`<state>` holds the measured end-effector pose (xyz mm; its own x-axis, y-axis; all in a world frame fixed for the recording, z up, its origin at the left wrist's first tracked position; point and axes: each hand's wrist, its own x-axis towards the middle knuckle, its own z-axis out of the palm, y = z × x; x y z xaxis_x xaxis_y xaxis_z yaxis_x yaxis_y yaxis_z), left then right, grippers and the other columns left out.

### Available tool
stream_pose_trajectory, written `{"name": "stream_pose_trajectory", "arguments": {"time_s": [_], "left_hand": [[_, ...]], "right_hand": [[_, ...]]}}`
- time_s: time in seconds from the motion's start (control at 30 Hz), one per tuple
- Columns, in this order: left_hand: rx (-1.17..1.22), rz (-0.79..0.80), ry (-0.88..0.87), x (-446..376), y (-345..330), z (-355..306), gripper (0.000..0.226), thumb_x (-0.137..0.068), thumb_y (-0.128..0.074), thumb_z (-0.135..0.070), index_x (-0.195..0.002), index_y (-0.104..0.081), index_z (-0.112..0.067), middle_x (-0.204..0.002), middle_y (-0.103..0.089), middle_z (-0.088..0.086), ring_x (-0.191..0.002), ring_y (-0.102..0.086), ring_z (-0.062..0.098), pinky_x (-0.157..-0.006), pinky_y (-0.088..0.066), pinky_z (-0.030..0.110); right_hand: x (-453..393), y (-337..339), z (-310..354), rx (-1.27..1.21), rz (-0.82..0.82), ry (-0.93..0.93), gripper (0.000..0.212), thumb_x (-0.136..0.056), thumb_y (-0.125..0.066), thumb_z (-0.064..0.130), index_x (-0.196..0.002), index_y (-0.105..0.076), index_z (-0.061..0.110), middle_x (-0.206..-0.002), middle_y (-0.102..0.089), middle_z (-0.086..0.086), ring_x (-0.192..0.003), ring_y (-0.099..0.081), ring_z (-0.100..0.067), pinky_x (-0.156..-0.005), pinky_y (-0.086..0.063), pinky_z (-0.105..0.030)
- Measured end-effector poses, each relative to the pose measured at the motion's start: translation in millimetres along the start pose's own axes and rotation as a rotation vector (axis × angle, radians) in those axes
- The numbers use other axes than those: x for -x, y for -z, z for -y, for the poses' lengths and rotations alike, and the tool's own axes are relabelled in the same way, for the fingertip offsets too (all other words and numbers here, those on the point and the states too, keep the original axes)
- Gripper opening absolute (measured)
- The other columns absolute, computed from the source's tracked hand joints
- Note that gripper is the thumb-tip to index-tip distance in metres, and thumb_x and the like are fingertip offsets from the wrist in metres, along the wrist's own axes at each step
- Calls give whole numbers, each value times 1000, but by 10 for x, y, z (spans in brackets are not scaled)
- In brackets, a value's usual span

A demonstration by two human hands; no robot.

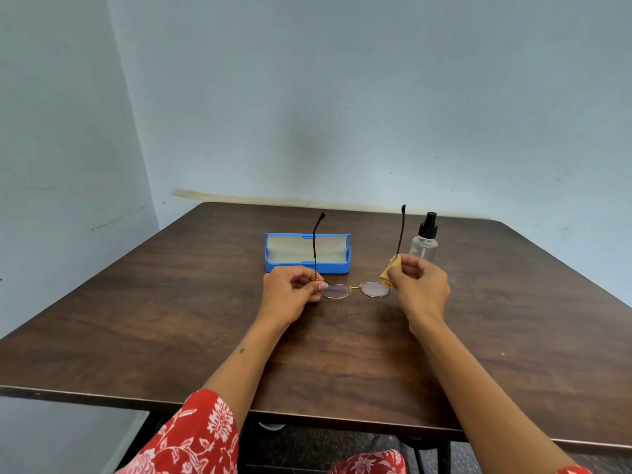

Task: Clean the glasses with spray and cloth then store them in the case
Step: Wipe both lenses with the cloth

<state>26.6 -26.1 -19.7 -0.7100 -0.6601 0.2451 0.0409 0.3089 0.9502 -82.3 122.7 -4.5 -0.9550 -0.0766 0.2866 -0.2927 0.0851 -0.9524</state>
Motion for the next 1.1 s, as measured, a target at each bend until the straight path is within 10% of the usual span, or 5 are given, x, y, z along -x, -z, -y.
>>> {"name": "stream_pose_trajectory", "arguments": {"time_s": [0.17, 0.7, 0.93, 1.1], "left_hand": [[-18, 31, 3, 0, -2, -3, 11, -77, -72, -2, -81, -71, -12, -82, -71, 8, -70, -70, 14, -61, -55, 15], [30, -10, 3, -22, -3, 21, 9, -75, -75, -3, -79, -72, -11, -77, -71, 7, -65, -69, 11, -62, -56, 18], [-11, 38, 3, -14, -2, 11, 11, -76, -73, -3, -79, -71, -13, -82, -71, 10, -70, -70, 15, -63, -57, 17], [-28, 43, -2, -18, -10, 33, 14, -77, -73, -2, -76, -71, -15, -80, -71, 9, -69, -70, 15, -67, -59, 23]], "right_hand": [[-152, 12, 321, -103, -63, 141, 7, -83, -66, 12, -89, -68, 13, -65, -64, 11, -54, -59, 11, -57, -43, -1], [-9, -4, 38, 48, 17, 18, 20, -73, -71, 8, -79, -67, 26, -68, -64, 14, -74, -63, -8, -90, -51, -36], [-137, 5, 269, -52, -58, 106, 13, -78, -69, 10, -89, -69, 15, -74, -66, 6, -66, -60, 1, -61, -42, 0], [-224, 4, 459, -159, -79, 154, 9, -80, -67, 11, -90, -69, 13, -80, -70, -3, -67, -66, -6, -60, -50, -8]]}}
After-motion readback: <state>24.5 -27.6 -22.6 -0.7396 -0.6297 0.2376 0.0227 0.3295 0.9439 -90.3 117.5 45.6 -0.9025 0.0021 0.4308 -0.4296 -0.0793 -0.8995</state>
